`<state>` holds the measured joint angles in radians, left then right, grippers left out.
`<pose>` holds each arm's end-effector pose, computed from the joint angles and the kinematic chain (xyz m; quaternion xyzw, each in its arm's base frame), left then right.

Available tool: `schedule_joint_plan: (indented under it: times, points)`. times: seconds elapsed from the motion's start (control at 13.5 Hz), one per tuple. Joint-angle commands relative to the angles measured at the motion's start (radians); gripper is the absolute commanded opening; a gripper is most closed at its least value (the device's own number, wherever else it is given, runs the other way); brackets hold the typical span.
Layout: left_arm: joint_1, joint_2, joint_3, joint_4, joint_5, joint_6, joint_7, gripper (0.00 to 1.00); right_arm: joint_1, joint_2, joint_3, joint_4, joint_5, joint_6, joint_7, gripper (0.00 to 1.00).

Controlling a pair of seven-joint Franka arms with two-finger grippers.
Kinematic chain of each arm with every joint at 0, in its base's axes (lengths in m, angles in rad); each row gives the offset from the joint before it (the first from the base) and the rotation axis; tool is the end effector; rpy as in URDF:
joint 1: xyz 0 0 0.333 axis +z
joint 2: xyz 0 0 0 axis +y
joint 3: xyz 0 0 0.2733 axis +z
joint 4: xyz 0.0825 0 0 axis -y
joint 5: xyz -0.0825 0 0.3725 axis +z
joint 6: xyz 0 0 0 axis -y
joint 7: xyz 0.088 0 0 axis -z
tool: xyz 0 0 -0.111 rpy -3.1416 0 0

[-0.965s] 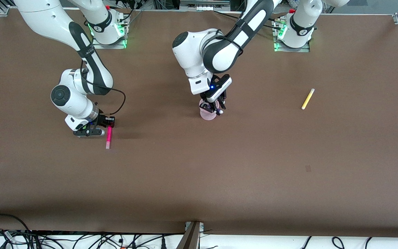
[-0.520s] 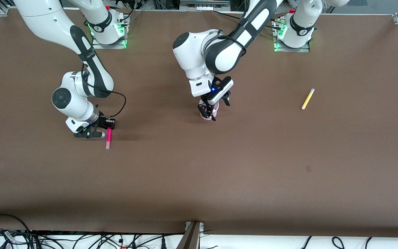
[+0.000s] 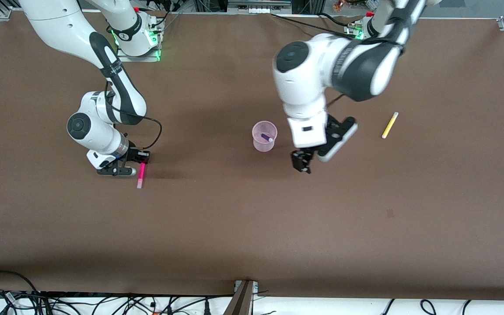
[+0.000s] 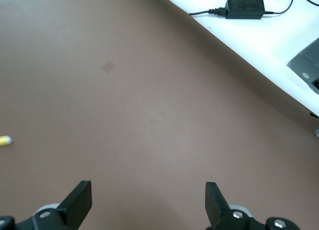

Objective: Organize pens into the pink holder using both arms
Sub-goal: 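Carry the pink marker to the cup while the left gripper withdraws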

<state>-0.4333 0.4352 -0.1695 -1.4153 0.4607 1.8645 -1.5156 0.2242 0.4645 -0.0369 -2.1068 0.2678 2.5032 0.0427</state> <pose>0.5747 -0.3317 0.4217 -0.9054 -0.3822 -0.1659 0.0813 0.5377 0.0999 0.1548 -0.9965 0.0363 0.0404 0.0634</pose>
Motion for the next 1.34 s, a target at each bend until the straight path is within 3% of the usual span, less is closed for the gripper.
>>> schedule_joint_plan:
  times: [0.0, 0.22, 0.37, 0.52, 0.67, 0.82, 1.04, 1.26]
  points:
    - [0.120, -0.044, -0.015, -0.011, -0.106, -0.042, 0.272, 1.00, 0.001, -0.044, 0.035, 0.120, 0.073, -0.278, 0.130, 0.00]
    - [0.255, -0.075, -0.016, -0.010, -0.198, -0.064, 0.574, 1.00, 0.001, -0.058, 0.100, 0.247, 0.206, -0.489, 0.325, 0.00]
    - [0.335, -0.095, -0.015, -0.014, -0.250, -0.073, 0.774, 1.00, 0.004, -0.050, 0.168, 0.292, 0.354, -0.511, 0.495, 0.00]
    - [0.407, -0.098, -0.016, -0.014, -0.292, -0.082, 0.940, 1.00, 0.021, -0.034, 0.227, 0.332, 0.433, -0.504, 0.679, 0.00]
    - [0.450, -0.108, -0.015, -0.005, -0.329, -0.132, 1.108, 1.00, 0.043, -0.030, 0.259, 0.347, 0.631, -0.494, 0.767, 0.00]
    - [0.459, -0.116, -0.015, -0.005, -0.329, -0.156, 1.150, 1.00, 0.067, -0.030, 0.259, 0.341, 0.837, -0.494, 0.792, 0.00]
    - [0.471, -0.121, -0.013, -0.002, -0.329, -0.157, 1.151, 1.00, 0.121, -0.011, 0.261, 0.329, 1.025, -0.445, 0.902, 0.00]
    - [0.502, -0.128, -0.016, -0.007, -0.352, -0.157, 1.202, 1.00, 0.194, 0.025, 0.262, 0.324, 1.194, -0.347, 0.885, 0.00]
